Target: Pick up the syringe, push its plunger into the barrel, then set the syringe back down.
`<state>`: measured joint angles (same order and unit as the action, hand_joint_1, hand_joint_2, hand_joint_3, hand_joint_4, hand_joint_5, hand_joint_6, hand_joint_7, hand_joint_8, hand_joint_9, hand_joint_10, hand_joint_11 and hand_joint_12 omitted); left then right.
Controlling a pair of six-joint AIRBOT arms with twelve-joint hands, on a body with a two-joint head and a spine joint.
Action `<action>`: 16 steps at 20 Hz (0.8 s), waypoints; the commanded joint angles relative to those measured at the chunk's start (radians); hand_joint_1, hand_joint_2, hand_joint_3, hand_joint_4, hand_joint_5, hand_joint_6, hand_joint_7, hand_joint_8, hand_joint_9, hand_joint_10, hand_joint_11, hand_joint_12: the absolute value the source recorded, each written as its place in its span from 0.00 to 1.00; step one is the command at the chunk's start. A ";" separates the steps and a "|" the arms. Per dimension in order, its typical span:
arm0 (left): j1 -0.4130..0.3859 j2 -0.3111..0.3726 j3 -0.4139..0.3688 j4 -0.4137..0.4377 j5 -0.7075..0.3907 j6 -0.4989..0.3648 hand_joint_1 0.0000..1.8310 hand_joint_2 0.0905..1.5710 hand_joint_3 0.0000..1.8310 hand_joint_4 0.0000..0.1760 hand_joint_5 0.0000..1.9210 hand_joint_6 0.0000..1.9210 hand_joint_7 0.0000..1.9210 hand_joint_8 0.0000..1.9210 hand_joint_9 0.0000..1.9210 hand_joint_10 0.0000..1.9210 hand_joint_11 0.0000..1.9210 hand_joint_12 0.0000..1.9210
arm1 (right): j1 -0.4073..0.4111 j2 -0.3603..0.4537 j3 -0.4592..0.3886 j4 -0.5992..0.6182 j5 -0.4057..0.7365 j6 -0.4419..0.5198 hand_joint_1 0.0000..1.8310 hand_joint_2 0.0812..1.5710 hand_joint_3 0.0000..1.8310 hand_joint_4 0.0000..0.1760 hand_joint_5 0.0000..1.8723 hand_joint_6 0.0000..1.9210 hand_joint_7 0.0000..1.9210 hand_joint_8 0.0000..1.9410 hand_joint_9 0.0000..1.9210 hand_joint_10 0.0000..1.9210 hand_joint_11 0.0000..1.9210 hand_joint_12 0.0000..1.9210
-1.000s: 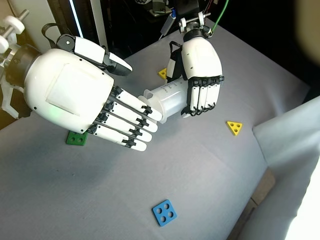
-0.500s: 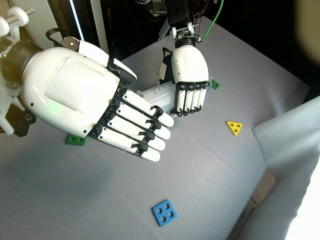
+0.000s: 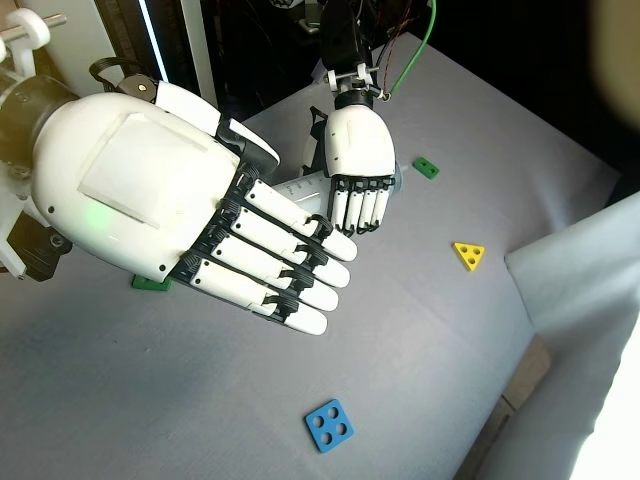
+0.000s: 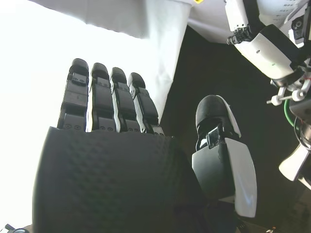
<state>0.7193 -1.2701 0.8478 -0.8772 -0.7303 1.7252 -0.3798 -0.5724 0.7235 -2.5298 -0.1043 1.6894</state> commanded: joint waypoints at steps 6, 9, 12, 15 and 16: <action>-0.003 -0.009 0.007 0.062 -0.086 -0.021 0.67 0.76 0.00 0.00 0.44 0.52 0.40 0.81 0.37 0.74 0.32 0.75 | -0.015 -0.021 0.000 -0.047 -0.148 0.010 0.00 0.81 0.00 0.00 0.02 0.00 0.01 0.00 0.01 0.00 0.01 0.01; -0.003 -0.008 0.006 0.064 -0.086 -0.022 0.72 0.79 0.00 0.00 0.39 0.62 0.34 0.84 0.32 0.83 0.27 0.76 | -0.034 -0.032 0.000 -0.193 -0.150 0.108 0.00 0.81 0.00 0.00 0.01 0.00 0.01 0.00 0.01 0.00 0.01 0.01; -0.004 -0.008 0.006 0.064 -0.086 -0.025 0.59 0.78 0.00 0.00 0.37 0.71 0.26 0.65 0.21 0.64 0.15 0.71 | -0.034 -0.033 0.000 -0.193 -0.150 0.111 0.00 0.81 0.00 0.00 0.00 0.00 0.00 0.00 0.00 0.00 0.00 0.01; -0.006 -0.008 0.005 0.063 -0.086 -0.026 0.49 0.63 0.00 0.00 0.26 0.18 0.27 0.16 0.24 0.22 0.10 0.45 | -0.038 -0.033 0.000 -0.193 -0.158 0.114 0.00 0.80 0.00 0.00 0.00 0.00 0.00 0.00 0.00 0.00 0.00 0.00; -0.006 -0.008 0.004 0.062 -0.086 -0.026 0.48 0.59 0.00 0.00 0.26 0.07 0.28 0.06 0.25 0.11 0.09 0.39 | -0.040 -0.034 0.000 -0.193 -0.160 0.114 0.00 0.80 0.00 0.00 0.00 0.00 0.00 0.00 0.00 0.00 0.00 0.00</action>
<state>0.7258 -1.2751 0.8516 -0.8700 -0.7456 1.7031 -0.4290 -0.6067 0.7235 -2.7029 -0.1600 1.7988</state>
